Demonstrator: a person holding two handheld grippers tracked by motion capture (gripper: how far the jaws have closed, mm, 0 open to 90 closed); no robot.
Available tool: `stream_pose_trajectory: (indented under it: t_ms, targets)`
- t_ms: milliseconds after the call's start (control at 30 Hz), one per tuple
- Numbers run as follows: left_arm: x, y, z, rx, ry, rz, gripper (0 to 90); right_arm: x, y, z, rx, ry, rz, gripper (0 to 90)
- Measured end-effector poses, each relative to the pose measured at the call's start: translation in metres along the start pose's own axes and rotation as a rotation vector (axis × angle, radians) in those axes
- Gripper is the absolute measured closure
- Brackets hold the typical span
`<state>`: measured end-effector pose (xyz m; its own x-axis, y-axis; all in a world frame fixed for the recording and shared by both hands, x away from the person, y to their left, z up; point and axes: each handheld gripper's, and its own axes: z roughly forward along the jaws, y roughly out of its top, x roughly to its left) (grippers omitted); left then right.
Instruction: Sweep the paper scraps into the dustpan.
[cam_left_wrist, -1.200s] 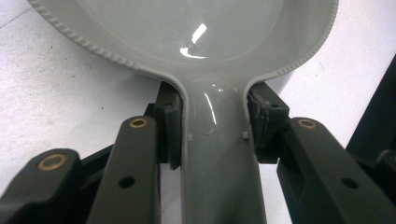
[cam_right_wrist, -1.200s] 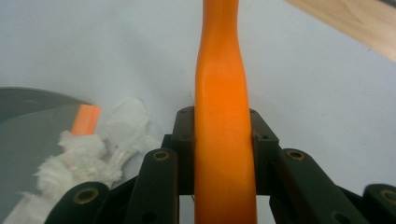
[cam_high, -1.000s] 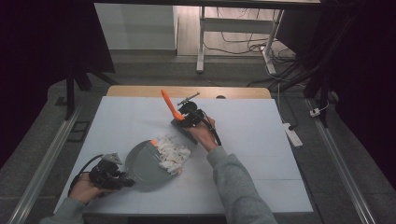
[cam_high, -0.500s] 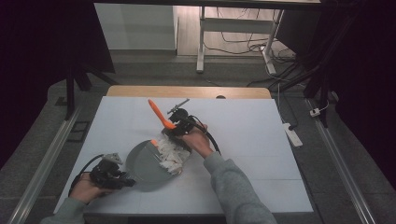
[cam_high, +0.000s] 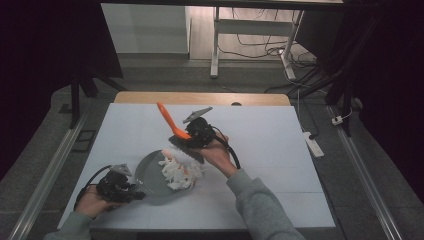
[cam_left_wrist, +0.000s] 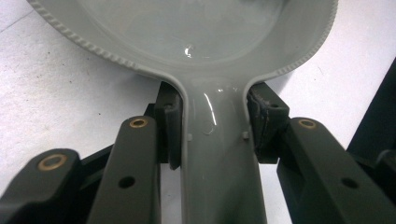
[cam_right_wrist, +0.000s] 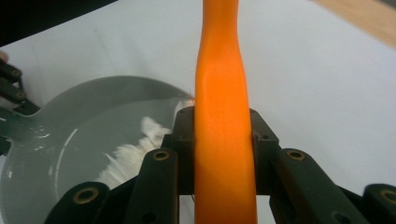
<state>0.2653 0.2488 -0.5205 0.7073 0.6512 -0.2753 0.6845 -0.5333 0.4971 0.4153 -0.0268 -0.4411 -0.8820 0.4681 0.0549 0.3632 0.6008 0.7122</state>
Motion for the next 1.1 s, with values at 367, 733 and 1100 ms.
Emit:
stream_pose_trajectory:
  t_ms: [367,733,1100]
  targets:
    - [-0.001,0.0,0.001,0.0,0.002,-0.001,60.9,-0.019,-0.044,-0.019,0.087,-0.14,0.104,70.1]
    - [-0.001,0.0,0.002,0.002,0.0,-0.001,60.9,-0.001,-0.048,0.015,0.116,-0.088,0.139,70.2]
    - [-0.002,0.0,0.002,-0.002,0.001,0.0,60.9,0.052,-0.015,0.034,0.026,0.106,0.098,70.1]
